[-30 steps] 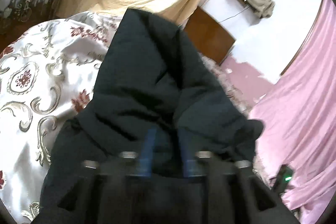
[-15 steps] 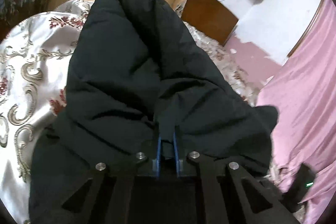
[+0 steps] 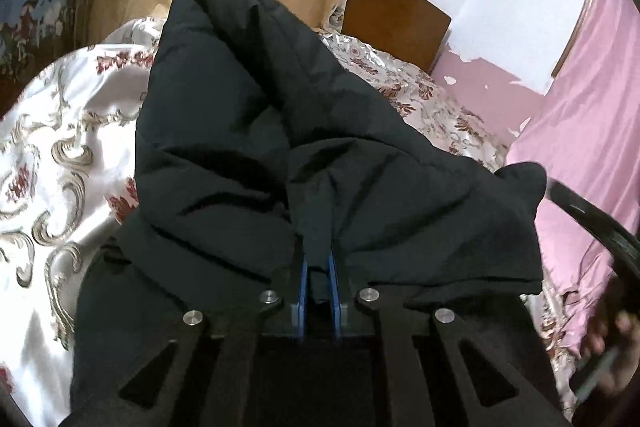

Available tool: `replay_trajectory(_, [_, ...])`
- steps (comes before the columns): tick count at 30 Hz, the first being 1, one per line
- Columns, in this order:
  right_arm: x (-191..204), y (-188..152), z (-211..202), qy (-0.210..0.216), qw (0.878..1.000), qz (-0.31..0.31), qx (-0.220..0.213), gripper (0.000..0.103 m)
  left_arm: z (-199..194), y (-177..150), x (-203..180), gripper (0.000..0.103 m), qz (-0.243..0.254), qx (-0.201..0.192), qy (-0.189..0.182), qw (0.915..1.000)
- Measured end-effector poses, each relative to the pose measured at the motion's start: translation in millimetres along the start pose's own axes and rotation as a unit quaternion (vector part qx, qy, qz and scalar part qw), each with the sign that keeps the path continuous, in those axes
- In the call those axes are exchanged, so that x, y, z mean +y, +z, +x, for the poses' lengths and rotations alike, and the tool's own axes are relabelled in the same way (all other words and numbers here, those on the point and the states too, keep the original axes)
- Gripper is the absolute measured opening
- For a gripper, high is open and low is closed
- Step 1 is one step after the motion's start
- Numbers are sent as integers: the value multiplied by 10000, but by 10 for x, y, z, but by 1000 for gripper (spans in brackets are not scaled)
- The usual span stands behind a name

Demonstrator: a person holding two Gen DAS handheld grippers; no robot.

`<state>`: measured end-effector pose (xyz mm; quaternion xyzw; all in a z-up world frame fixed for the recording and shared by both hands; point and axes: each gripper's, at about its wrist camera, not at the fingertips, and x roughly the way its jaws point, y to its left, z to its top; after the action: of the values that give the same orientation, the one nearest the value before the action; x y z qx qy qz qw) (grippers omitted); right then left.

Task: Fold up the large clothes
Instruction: 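Lower the folded hem onto the jacket with both grippers and release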

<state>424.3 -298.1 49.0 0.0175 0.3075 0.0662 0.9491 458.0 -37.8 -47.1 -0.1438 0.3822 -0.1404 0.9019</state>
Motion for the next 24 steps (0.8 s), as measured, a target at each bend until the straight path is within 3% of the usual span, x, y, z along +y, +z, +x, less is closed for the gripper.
replay_trajectory(2, [43, -28, 378, -290, 9987, -222, 361, 7, -22, 32, -39, 13, 126, -5, 75, 9999])
replay_trajectory(4, [15, -137, 631, -405, 9973, -220, 565, 7, -97, 83, -90, 23, 297, 5, 307, 9991])
replay_trajectory(7, [-49, -275, 713, -298, 9991, 44, 301, 7, -336, 157, -144, 30, 584, -488, 726, 9945])
replay_trajectory(9, [-47, -284, 750, -277, 9994, 60, 177, 7, -492, 268, -193, 35, 710, -981, 513, 9913])
replay_trajectory(11, [-41, -276, 824, -296, 9994, -65, 137, 7, -478, 433, -291, 37, 841, -1169, 294, 9891])
replay_trajectory(14, [-59, -218, 929, -270, 9993, -224, 101, 7, -67, 710, -461, 37, 1026, -828, 121, 9912])
replay_trajectory(17, [-75, -136, 1036, -274, 9983, -504, 126, 7, 569, 886, -459, 37, 1054, -157, 389, 9935])
replay_trajectory(24, [-168, 23, 1636, -345, 9946, -857, 478, 10, 1187, 890, -368, 38, 1176, -68, 671, 9908])
